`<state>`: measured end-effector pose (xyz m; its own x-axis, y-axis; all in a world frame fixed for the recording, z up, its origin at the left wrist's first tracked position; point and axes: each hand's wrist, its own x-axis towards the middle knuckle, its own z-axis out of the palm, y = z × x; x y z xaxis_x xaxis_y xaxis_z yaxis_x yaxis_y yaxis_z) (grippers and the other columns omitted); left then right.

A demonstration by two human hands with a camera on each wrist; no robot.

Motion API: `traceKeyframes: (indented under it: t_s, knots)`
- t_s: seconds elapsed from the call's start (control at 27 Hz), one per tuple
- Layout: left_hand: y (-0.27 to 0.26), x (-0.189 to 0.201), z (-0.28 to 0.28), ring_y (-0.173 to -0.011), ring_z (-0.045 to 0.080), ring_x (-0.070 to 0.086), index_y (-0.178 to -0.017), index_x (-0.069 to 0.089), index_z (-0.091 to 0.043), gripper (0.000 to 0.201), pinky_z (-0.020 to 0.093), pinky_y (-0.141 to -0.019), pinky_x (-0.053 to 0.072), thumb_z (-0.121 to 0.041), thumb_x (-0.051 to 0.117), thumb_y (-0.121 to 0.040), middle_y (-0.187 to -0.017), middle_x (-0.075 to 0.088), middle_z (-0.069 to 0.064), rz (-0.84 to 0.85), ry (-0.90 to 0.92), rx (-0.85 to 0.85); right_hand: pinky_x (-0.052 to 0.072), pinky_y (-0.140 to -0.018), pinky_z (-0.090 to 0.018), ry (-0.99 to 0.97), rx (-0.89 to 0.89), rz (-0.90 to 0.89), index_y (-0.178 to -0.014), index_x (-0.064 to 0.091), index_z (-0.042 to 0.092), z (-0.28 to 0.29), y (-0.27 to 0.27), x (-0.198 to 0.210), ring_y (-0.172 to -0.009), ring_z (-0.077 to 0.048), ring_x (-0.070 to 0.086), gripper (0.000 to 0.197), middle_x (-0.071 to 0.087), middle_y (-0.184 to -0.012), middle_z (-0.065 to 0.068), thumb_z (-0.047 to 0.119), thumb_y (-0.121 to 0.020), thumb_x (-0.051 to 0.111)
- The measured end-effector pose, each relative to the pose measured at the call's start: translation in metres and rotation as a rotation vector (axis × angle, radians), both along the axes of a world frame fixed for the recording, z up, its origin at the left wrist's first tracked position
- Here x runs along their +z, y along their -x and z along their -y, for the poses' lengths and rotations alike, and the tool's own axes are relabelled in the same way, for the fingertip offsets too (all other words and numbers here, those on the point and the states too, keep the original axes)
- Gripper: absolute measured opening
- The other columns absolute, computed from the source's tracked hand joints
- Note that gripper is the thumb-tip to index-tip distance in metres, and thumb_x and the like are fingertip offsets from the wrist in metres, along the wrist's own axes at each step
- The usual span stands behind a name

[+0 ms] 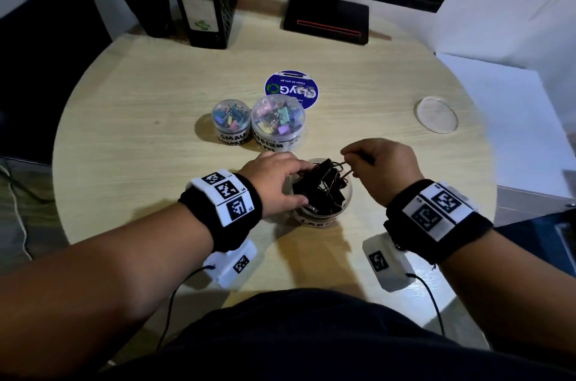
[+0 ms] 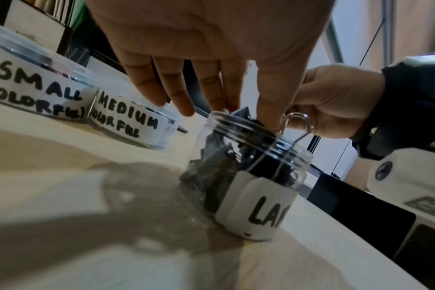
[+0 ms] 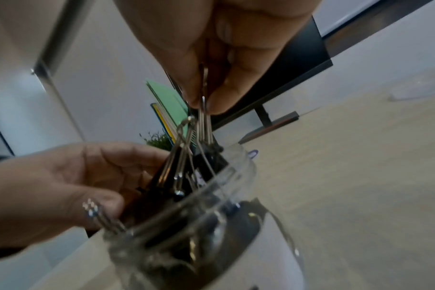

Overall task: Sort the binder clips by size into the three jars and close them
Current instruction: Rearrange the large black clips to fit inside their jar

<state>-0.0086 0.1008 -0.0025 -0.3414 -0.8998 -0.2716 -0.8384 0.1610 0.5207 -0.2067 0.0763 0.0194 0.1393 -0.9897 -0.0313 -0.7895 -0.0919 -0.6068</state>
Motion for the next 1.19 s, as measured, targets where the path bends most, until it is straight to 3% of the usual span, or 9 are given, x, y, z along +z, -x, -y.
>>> traceKeyframes:
  t_s: [0.15, 0.22, 0.41, 0.52, 0.63, 0.7, 0.78, 1.0, 1.19]
  knots:
    - [-0.001, -0.005, -0.004, -0.112, 0.016, 0.047, -0.132, 0.046, -0.035, 0.062, 0.035, -0.1, 0.038, -0.044, 0.07, -0.075, -0.11, 0.056, -0.009, -0.152, 0.004, 0.065, 0.044, -0.064, -0.008, 0.06, -0.166, 0.26, -0.079, 0.067, 0.028, 0.003, 0.004, 0.01, -0.057, 0.003, 0.059, 0.016, 0.064, -0.064, 0.006, 0.012, -0.083, 0.065]
    - [0.001, -0.006, -0.005, -0.106, 0.017, 0.049, -0.132, 0.046, -0.037, 0.06, 0.034, -0.096, 0.04, -0.051, 0.063, -0.076, -0.101, 0.054, -0.008, -0.177, 0.026, 0.058, 0.048, -0.064, -0.011, 0.08, -0.223, 0.379, -0.073, 0.061, 0.031, 0.004, 0.005, 0.014, -0.053, 0.004, 0.06, 0.024, 0.064, -0.062, 0.007, 0.01, -0.083, 0.066]
    - [0.009, -0.004, -0.001, -0.112, 0.018, 0.041, -0.122, 0.06, -0.033, 0.034, 0.026, -0.092, 0.035, -0.042, 0.053, -0.09, -0.114, 0.051, -0.005, 0.034, 0.078, 0.005, 0.055, -0.062, -0.02, 0.061, -0.229, 0.713, -0.076, 0.06, 0.021, 0.01, 0.004, 0.022, -0.052, -0.004, 0.062, 0.028, 0.065, -0.057, 0.01, -0.005, -0.084, 0.061]
    - [0.011, -0.004, 0.003, -0.113, 0.018, 0.04, -0.116, 0.063, -0.03, 0.031, 0.028, -0.091, 0.036, -0.041, 0.055, -0.089, -0.118, 0.05, -0.006, 0.096, 0.085, -0.008, 0.055, -0.056, -0.018, -0.176, -0.137, 0.765, -0.076, 0.058, 0.013, 0.009, 0.001, 0.019, -0.048, -0.005, 0.06, 0.028, 0.065, -0.054, 0.004, -0.014, -0.084, 0.054]
    - [0.009, -0.005, 0.005, -0.114, 0.017, 0.047, -0.112, 0.065, -0.021, 0.033, 0.026, -0.095, 0.038, -0.037, 0.063, -0.084, -0.122, 0.055, -0.006, 0.045, 0.051, 0.012, 0.053, -0.058, -0.023, -0.263, -0.053, 0.382, -0.073, 0.059, 0.018, 0.007, 0.005, 0.006, -0.051, -0.008, 0.059, 0.028, 0.062, -0.061, 0.001, -0.008, -0.083, 0.059]
    - [0.006, -0.005, 0.003, -0.104, 0.013, 0.055, -0.107, 0.067, -0.024, 0.027, 0.021, -0.089, 0.04, -0.03, 0.07, -0.081, -0.11, 0.062, -0.008, -0.133, 0.021, 0.159, 0.044, -0.064, -0.024, -0.193, -0.004, 0.023, -0.079, 0.065, 0.021, 0.008, 0.01, -0.003, -0.064, -0.014, 0.056, 0.017, 0.06, -0.067, 0.003, 0.004, -0.083, 0.063]
    - [0.004, -0.003, 0.0, -0.094, 0.009, 0.056, -0.099, 0.068, -0.027, 0.02, 0.016, -0.08, 0.038, -0.022, 0.071, -0.08, -0.094, 0.06, -0.012, -0.267, 0.01, 0.305, 0.032, -0.064, -0.017, -0.165, 0.035, -0.146, -0.09, 0.07, 0.019, 0.008, 0.011, -0.005, -0.074, -0.013, 0.054, 0.012, 0.061, -0.075, 0.004, 0.012, -0.084, 0.063]
    - [0.003, -0.001, 0.0, -0.1, 0.008, 0.061, -0.116, 0.065, -0.028, 0.047, 0.015, -0.09, 0.04, -0.023, 0.079, -0.072, -0.11, 0.067, -0.008, -0.259, -0.044, 0.274, 0.034, -0.069, -0.018, -0.143, 0.142, -0.194, -0.095, 0.073, 0.019, 0.002, -0.001, -0.005, -0.088, -0.014, 0.061, 0.015, 0.071, -0.093, 0.0, 0.016, -0.085, 0.063]
    - [0.003, -0.001, 0.0, -0.104, 0.008, 0.061, -0.119, 0.064, -0.027, 0.052, 0.023, -0.097, 0.044, -0.024, 0.081, -0.069, -0.113, 0.067, -0.007, -0.247, -0.051, 0.254, 0.035, -0.067, -0.02, -0.212, 0.093, -0.241, -0.093, 0.071, 0.023, 0.0, -0.004, -0.014, -0.074, -0.016, 0.055, 0.011, 0.057, -0.068, 0.01, 0.021, -0.085, 0.063]
